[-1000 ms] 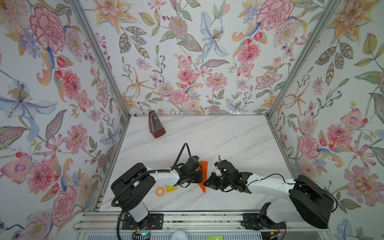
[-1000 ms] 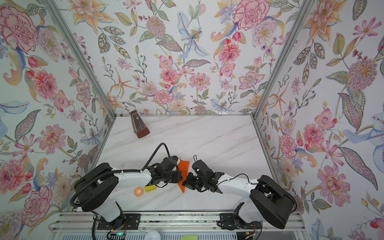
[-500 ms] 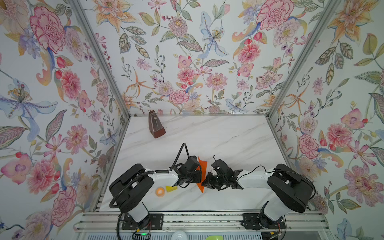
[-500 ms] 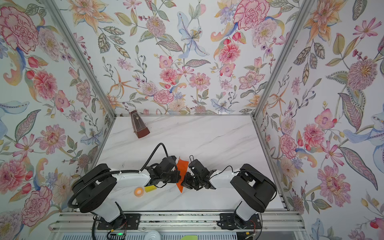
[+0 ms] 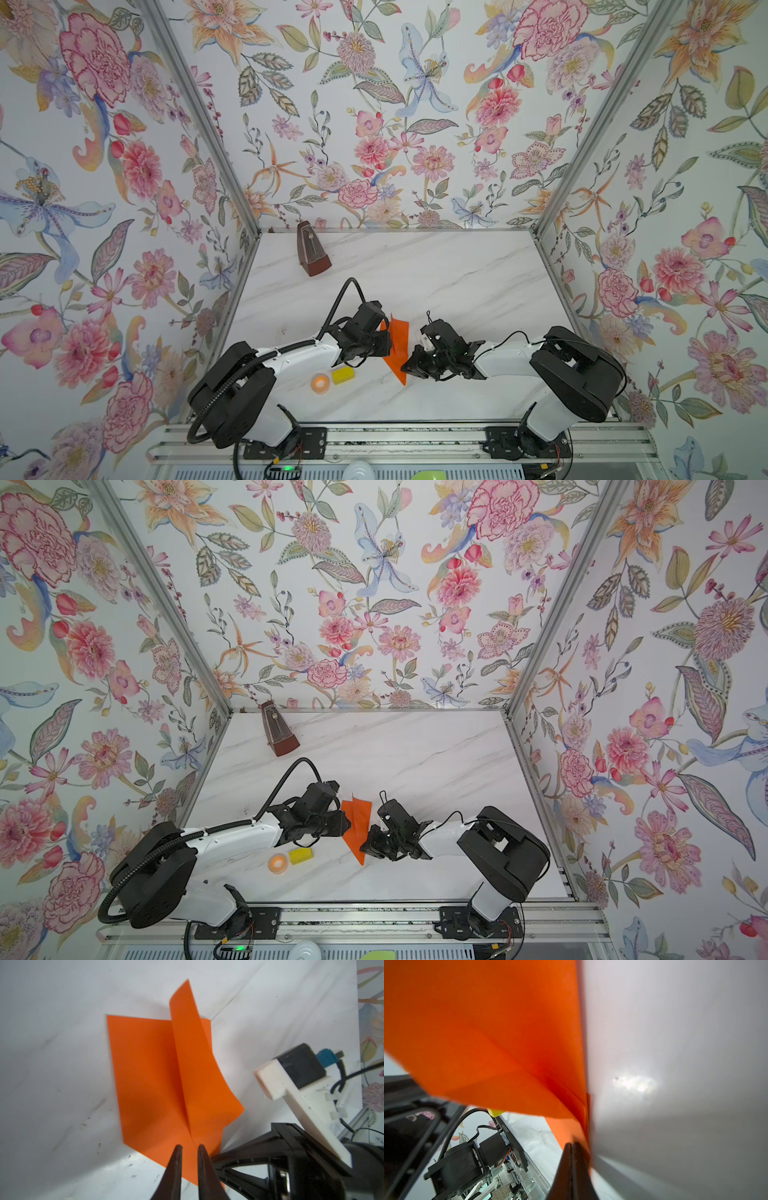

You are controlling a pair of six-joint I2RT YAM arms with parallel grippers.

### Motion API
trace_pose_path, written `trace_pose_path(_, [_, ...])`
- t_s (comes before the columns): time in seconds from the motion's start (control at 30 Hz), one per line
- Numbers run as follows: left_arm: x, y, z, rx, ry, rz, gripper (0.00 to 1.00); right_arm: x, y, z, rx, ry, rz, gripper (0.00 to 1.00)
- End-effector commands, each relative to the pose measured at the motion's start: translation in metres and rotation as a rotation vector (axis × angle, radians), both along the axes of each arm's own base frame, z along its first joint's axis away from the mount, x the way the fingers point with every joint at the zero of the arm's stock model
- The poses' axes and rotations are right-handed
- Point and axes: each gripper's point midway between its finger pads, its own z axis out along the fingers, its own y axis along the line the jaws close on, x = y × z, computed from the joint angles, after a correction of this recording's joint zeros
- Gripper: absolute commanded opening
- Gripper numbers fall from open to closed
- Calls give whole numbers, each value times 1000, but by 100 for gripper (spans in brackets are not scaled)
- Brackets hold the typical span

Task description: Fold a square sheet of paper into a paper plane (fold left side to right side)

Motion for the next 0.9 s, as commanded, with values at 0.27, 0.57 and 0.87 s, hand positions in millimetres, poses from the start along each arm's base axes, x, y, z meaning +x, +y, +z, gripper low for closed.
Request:
trace_pose_path(0.27, [-2, -23, -28, -84, 83, -35, 12, -24, -35, -38, -156, 98, -10, 0])
trace_pose_path(0.57, [7, -6, -55, -50, 118, 31, 8, -26, -40, -37, -159, 97, -18, 0])
trace_pose_path(0.87, [14, 9, -72, -11, 145, 67, 8, -26, -40, -36, -161, 98, -18, 0])
